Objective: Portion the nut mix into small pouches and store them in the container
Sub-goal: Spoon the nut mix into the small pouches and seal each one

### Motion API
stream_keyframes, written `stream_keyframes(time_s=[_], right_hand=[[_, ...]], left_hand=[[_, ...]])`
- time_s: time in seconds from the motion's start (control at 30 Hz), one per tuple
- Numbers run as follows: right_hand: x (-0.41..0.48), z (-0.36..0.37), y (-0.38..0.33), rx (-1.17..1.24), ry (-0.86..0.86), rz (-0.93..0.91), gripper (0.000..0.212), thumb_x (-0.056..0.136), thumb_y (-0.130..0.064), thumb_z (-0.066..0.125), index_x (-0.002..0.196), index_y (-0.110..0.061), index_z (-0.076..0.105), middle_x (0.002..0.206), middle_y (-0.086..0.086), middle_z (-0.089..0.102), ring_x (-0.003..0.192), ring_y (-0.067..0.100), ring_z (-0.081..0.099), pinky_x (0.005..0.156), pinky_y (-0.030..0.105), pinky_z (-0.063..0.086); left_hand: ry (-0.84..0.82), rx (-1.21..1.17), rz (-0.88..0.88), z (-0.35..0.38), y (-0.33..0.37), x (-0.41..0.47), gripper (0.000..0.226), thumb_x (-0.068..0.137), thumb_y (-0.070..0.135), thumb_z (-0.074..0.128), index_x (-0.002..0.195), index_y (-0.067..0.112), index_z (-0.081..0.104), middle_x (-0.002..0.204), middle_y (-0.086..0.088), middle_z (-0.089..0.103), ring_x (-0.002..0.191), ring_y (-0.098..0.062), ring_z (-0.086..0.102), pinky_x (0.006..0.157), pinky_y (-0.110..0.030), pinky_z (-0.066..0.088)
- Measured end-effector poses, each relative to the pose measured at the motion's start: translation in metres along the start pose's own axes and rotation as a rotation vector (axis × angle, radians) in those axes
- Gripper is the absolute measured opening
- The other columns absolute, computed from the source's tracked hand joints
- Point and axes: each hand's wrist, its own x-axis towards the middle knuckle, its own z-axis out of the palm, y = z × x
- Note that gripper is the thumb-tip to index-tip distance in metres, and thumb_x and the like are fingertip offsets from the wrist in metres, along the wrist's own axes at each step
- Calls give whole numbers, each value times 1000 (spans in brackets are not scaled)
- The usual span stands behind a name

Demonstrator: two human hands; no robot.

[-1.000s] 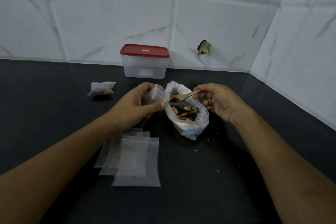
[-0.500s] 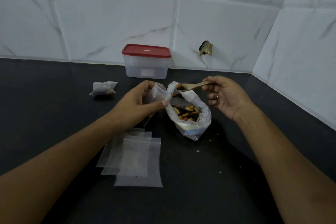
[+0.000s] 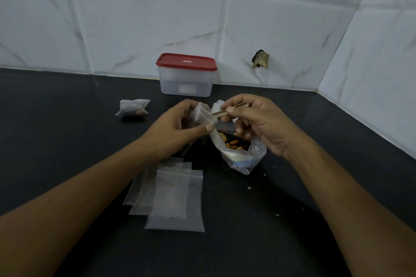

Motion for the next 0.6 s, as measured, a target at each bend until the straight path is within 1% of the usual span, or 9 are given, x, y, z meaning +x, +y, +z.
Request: stream_keyframes(time_s=[0.07,0.17,0.3,0.37,0.47,0.5,0.6], right_hand=[[0,3,0,-12,-34,-12,14,98,-12,66,111,-12,73,96,11,77,58,14,56,50,23,39],[0,6,0,0,-56,-39,17,97,-8,66,112,-10,73,99,12,77,58,14,55,49,21,40],[0,10,1,20,-73,-83,16,97,-4,64,107,-10,75,108,27,70,61,14,56,49,21,42],[0,11,0,41,-68,-109,16,97,-3,63,104,-10,75,107,29,68,63,16,56,50,22,43],[0,8,-1,84,-41,-113,19,98,-3,61,99,-14,77,99,24,65,63,16,54,50,23,43],[0,8,-1,74,-28,-105,19,98,-3,61,100,-14,77,98,22,67,63,16,55,50,23,43],[1,7,-1,88,15,-81,16,98,-3,61,104,-10,74,97,14,74,61,14,55,50,23,41]], left_hand=[[1,-9,10,0,0,-1,45,87,31,76,129,29,58,117,9,72,106,-6,70,95,-35,59],[-9,1,21,0,-3,0,50,83,31,80,128,29,58,117,7,72,106,-9,70,95,-37,59],[10,24,26,-1,-5,2,56,80,26,85,130,28,59,117,4,72,106,-12,71,96,-42,59],[24,-1,24,-1,-6,2,53,82,25,84,129,28,60,116,2,73,104,-16,72,93,-46,59],[46,-46,11,-1,-5,1,45,86,24,81,126,28,62,112,0,74,101,-23,72,89,-52,60],[52,-58,9,-1,-4,0,43,86,23,81,125,27,62,111,-1,74,100,-25,72,88,-53,60],[54,-73,-4,-1,-3,0,41,87,24,79,124,23,62,111,-1,73,101,-21,72,87,-49,61]])
